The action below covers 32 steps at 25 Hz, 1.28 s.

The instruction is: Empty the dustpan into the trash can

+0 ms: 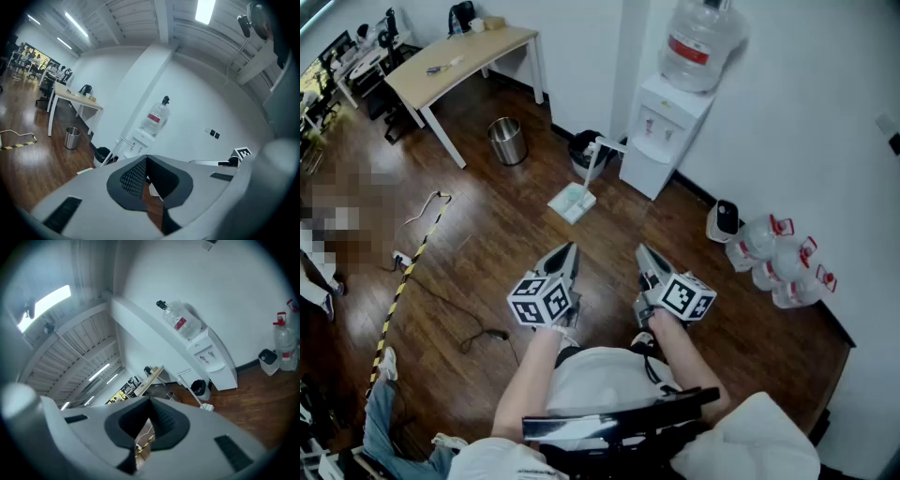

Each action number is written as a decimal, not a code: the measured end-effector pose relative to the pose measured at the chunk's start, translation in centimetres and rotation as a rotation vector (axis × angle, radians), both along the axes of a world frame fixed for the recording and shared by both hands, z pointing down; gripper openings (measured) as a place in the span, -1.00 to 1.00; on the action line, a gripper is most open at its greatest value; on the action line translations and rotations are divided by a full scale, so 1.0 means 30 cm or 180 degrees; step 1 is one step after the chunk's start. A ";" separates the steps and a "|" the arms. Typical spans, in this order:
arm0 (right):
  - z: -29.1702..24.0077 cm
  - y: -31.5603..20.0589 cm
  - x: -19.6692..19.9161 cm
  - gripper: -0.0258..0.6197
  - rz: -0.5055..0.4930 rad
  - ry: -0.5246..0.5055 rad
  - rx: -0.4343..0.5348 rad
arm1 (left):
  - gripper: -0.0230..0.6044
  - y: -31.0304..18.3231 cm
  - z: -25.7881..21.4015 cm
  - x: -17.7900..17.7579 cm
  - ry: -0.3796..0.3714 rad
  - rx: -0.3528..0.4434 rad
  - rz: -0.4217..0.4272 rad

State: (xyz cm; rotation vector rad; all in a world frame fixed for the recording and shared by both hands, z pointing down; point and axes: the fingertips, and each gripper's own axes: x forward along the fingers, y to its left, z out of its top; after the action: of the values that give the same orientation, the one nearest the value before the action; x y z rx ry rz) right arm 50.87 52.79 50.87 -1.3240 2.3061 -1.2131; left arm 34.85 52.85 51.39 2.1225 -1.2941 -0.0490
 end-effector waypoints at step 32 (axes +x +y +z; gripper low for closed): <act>0.118 -0.577 -0.322 -0.21 0.0463 0.0416 0.0197 | -0.97 -0.519 0.062 -0.225 -0.0168 0.0073 0.0606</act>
State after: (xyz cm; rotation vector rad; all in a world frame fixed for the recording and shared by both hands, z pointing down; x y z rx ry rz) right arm 41.21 35.47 54.41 -1.5609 2.2666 -1.0304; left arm 28.11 37.27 53.26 2.2708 -1.1198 0.0735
